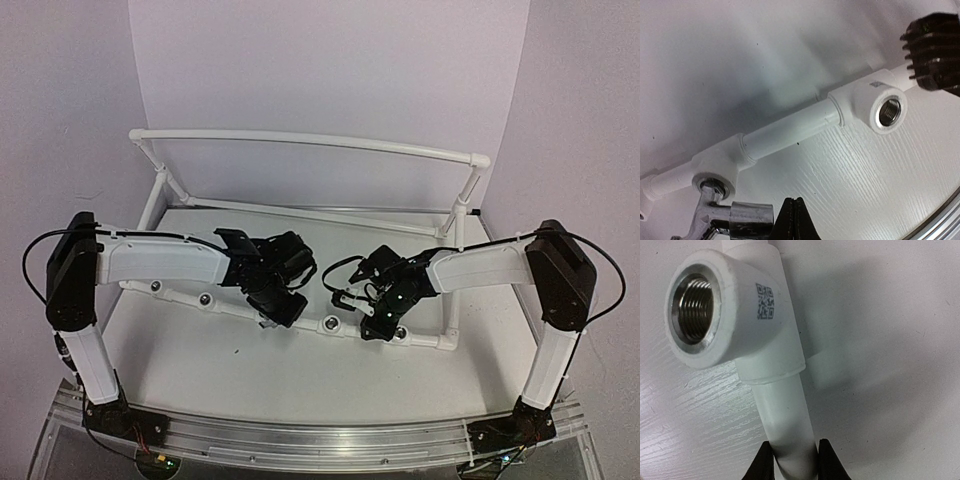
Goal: Install the water faucets
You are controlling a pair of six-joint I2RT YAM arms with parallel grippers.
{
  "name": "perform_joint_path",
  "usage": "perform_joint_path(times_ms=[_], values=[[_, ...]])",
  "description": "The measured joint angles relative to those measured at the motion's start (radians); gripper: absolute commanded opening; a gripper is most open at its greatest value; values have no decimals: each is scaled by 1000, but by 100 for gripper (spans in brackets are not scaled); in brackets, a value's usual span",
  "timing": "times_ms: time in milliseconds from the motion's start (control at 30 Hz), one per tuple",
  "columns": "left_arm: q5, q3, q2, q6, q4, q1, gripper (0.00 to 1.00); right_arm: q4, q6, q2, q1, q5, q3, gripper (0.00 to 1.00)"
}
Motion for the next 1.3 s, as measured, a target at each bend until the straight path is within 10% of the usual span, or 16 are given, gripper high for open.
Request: perform_joint_path(times_ms=[667, 1300], values=[[-115, -74, -42, -208, -243, -38, 2, 8, 0, 2, -2, -4, 1, 7], [-186, -48, -39, -181, -117, -50, 3, 6, 0, 2, -4, -6, 2, 7]])
